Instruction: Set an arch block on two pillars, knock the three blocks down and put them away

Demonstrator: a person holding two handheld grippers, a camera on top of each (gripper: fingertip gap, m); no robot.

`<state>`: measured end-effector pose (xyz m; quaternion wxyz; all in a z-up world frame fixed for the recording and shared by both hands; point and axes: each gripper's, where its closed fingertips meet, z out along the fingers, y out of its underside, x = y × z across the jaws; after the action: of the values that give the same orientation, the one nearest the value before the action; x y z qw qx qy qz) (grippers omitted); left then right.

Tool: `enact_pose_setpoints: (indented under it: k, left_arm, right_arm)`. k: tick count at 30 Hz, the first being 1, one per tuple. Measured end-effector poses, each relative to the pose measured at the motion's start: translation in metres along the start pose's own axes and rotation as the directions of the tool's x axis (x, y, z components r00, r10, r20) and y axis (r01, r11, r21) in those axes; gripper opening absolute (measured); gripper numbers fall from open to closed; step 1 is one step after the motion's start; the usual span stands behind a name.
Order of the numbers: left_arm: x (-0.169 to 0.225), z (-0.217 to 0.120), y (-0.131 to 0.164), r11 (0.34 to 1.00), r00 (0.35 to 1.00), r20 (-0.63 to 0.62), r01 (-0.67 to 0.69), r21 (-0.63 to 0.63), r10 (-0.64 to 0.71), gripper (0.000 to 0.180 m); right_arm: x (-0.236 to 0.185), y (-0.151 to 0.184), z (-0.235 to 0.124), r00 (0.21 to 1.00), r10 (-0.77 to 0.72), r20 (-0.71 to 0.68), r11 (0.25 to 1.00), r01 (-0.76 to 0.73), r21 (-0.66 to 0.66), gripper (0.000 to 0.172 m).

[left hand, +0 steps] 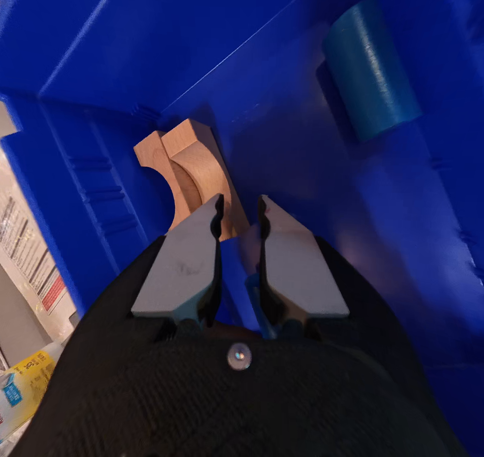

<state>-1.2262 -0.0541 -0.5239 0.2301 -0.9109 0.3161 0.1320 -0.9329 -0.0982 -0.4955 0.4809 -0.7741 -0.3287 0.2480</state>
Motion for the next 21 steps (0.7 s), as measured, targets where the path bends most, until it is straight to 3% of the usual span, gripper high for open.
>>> enact_pose_setpoints:
  k: [10,18,21]
  left_arm:
    - [-0.01,-0.051,0.002,0.997,0.998,0.059,-0.016,0.07,0.012,0.032]
    - [-0.003,-0.04,0.05,0.999,1.0,-0.02,-0.001,-0.05,0.0,0.025]
    - [0.004,-0.042,0.053,0.999,0.998,-0.061,0.015,-0.034,-0.018,0.034]
  right_arm:
    - [-0.001,0.0,0.0,1.0,-0.004,0.002,1.0,0.004,-0.004,0.031]
    - [-0.002,0.0,0.0,1.0,-0.005,0.004,1.0,0.005,0.0,0.03]
    - [-0.004,0.0,0.0,1.0,-0.008,0.005,1.0,0.008,-0.001,0.03]
